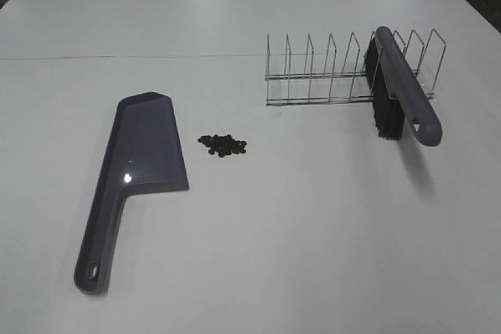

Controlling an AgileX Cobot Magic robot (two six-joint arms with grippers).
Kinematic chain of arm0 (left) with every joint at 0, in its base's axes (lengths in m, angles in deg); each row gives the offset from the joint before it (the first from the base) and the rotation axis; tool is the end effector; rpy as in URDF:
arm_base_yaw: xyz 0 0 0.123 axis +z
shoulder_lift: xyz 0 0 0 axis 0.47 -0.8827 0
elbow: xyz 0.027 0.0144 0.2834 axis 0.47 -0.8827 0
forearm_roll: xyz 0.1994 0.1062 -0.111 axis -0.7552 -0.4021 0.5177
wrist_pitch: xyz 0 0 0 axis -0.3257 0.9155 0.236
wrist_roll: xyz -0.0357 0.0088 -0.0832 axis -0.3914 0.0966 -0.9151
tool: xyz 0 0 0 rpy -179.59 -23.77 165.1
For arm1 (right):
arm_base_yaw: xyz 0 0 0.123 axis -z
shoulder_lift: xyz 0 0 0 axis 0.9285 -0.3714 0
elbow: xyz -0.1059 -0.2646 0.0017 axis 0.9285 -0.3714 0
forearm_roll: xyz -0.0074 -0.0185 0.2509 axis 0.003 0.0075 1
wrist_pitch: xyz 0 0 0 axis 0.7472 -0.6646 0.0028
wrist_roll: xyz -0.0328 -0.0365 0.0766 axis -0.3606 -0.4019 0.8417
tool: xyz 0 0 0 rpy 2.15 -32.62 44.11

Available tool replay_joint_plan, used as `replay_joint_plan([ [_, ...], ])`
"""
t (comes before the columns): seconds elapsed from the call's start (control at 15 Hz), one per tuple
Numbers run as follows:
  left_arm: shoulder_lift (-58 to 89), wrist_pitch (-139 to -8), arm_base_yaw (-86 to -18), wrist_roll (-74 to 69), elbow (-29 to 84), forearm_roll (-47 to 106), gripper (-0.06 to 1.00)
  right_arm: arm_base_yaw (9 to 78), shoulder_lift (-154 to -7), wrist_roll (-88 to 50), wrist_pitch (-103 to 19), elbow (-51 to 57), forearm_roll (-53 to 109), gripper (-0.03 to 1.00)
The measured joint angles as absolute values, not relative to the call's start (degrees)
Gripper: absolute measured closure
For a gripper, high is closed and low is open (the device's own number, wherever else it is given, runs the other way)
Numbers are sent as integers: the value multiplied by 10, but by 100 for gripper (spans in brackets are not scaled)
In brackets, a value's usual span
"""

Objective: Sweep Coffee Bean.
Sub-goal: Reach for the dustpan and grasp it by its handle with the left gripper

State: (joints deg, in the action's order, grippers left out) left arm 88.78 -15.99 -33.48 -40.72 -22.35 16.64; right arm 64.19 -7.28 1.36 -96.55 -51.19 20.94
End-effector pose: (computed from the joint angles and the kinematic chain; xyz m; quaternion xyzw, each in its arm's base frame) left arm -0.0091 0.0001 0.2820 0.0114 0.8490 -0.0487 0.5260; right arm -0.0024 0.0015 0.2603 -0.0486 0.8748 0.0167 0.4818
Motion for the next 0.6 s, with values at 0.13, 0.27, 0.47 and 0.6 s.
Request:
replay_joint_plan([
  [0.13, 888, -160, -335, -407, -223, 166, 13, 642, -73, 14, -965, -512, 209, 22],
  [0.27, 888, -160, -335, -407, -223, 166, 13, 642, -73, 14, -965, -512, 209, 22],
  [0.47, 888, -160, -335, -407, -223, 166, 13, 642, -73, 14, -965, -512, 209, 22],
  [0.6, 888, -160, -335, -407, -223, 166, 13, 642, -73, 14, -965, -512, 209, 22],
])
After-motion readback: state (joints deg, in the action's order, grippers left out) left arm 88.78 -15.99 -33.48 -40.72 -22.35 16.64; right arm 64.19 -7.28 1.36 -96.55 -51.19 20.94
